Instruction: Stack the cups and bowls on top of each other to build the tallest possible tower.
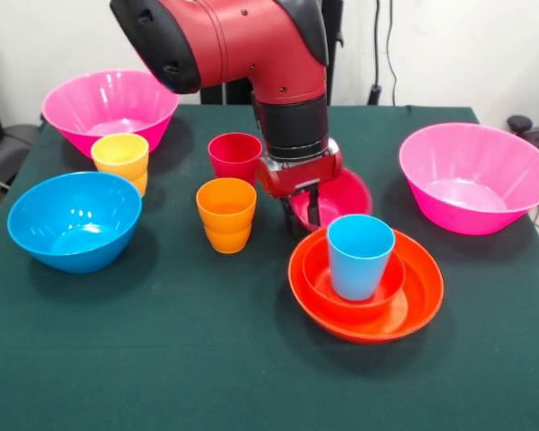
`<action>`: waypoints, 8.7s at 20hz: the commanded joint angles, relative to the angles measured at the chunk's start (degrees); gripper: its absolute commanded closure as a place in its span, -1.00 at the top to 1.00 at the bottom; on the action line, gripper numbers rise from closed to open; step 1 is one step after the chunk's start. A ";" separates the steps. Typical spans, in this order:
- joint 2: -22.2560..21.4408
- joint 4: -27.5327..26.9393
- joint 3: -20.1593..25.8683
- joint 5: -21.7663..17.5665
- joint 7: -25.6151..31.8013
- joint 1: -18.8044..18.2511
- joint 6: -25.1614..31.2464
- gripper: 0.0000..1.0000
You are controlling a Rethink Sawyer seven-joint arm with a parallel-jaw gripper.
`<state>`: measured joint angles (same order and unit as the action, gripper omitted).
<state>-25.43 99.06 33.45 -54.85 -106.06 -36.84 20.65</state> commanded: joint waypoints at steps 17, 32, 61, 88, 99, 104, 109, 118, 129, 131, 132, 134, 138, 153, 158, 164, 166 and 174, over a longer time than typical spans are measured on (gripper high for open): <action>-12.50 2.27 11.82 13.74 21.06 -3.46 25.91 -1.00; -5.28 2.84 26.90 21.24 30.22 -16.66 29.38 -1.00; 9.30 2.46 36.43 15.14 33.03 -25.40 12.24 -1.00; 7.37 -6.10 39.41 13.68 35.15 -24.60 14.48 -1.00; 9.73 -9.12 39.58 13.97 39.20 -24.97 16.52 -1.00; 9.93 -10.21 39.20 14.34 40.07 -24.63 17.21 -1.00; 11.10 -11.38 38.38 14.09 41.97 -24.34 17.15 -1.00; 12.01 -12.61 36.74 13.74 42.71 -23.26 16.69 -1.00; 14.56 -12.85 35.90 12.44 44.84 -23.61 16.23 -1.00; 15.11 -13.13 35.80 12.33 45.69 -23.76 16.65 -1.00; 15.24 -13.23 35.76 12.23 45.91 -23.78 16.74 -1.00; 15.48 -13.43 35.67 12.03 46.35 -23.82 16.93 -1.00; 16.48 -13.80 35.80 11.52 47.09 -24.08 16.79 -1.00; 17.97 -14.34 35.24 10.15 48.99 -24.19 16.93 -1.00; 18.15 -14.64 34.80 9.93 50.45 -24.26 17.21 -1.00; 18.40 -14.78 34.36 10.12 51.55 -24.40 17.18 -1.00; 18.24 -14.81 34.31 10.29 51.91 -24.39 17.45 -1.00; 18.83 -15.16 34.05 10.23 53.63 -24.59 17.70 -1.00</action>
<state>-8.28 89.43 74.57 -40.71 -73.28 -63.11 30.88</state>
